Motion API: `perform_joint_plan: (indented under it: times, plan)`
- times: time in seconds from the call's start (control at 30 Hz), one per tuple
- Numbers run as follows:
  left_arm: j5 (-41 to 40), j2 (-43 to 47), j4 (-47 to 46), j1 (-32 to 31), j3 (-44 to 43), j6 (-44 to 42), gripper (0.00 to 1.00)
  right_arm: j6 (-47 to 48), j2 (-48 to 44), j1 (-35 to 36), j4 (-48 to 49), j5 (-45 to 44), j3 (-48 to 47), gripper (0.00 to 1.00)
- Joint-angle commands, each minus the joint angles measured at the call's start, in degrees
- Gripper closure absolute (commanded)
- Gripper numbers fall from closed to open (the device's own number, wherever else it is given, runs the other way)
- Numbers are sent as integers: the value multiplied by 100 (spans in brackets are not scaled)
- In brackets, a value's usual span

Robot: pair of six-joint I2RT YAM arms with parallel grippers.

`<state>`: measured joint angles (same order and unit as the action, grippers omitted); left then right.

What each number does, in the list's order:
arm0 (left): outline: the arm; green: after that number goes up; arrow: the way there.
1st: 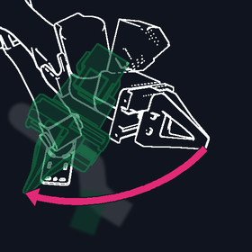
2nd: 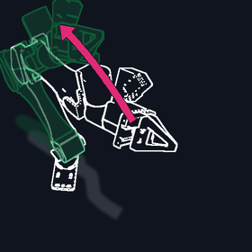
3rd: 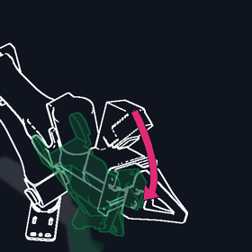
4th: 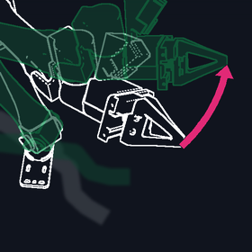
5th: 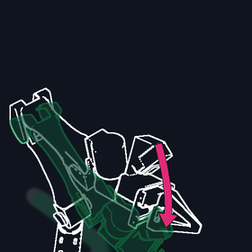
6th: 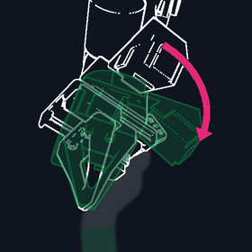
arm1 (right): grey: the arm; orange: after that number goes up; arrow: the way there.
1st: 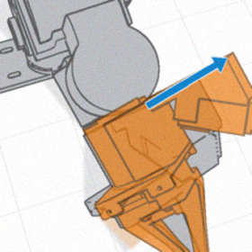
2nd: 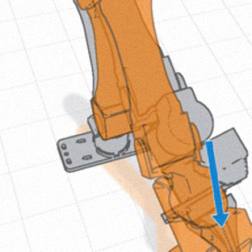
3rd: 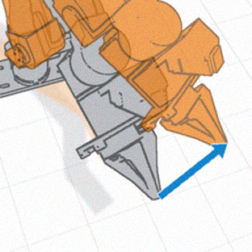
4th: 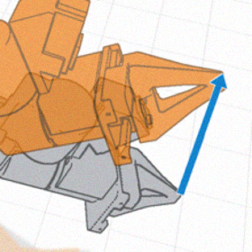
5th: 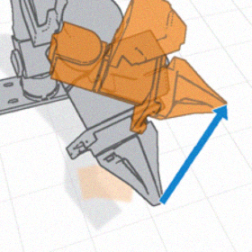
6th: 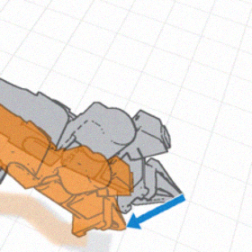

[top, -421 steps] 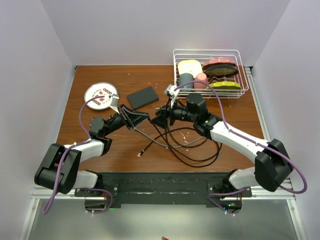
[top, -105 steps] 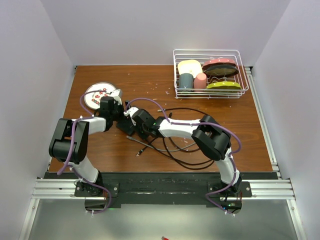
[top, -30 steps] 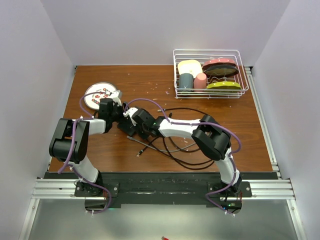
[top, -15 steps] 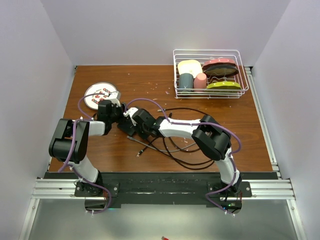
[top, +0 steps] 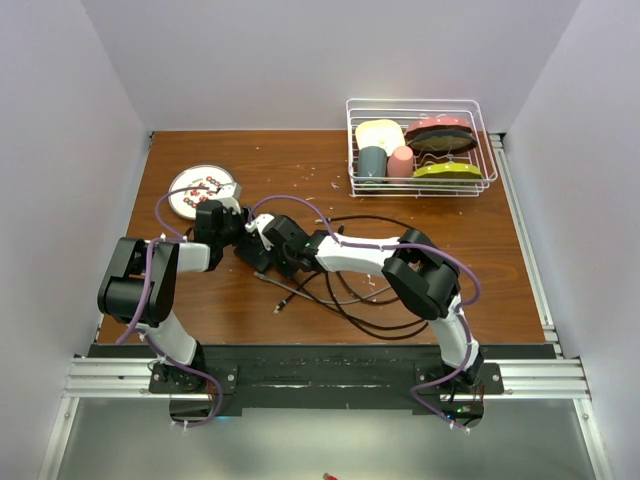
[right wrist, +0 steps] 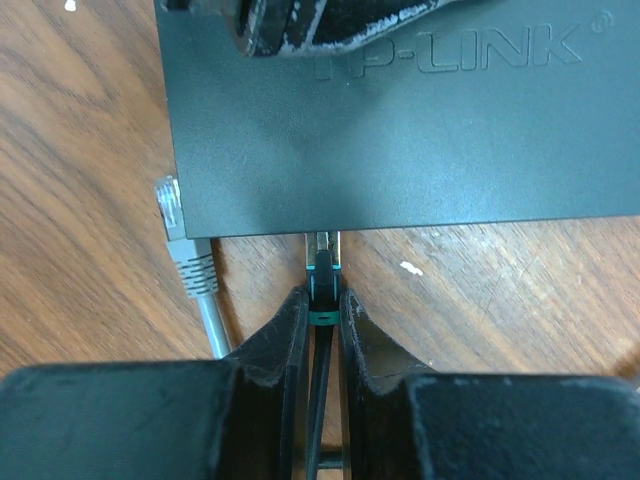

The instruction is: Insert the plug into the switch port

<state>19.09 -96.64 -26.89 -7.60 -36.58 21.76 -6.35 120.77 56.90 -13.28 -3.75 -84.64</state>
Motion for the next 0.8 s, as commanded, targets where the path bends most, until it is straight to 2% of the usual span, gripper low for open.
perform_joint_plan:
  times: [0.0,0.2,0.47,0.77]
  plan:
    - [929,-13,563,-269,265,206,69,-15,166,14,1292,208,-501,100]
    - [956,-30,536,-286,344,232,73,-86,184,-30,1582,85,-545,100]
    - [912,-30,589,-295,336,198,75,-112,254,-39,1662,120,-615,100]
    - [245,251,1028,-251,55,118,62,-200,-115,-48,1574,173,-62,100]
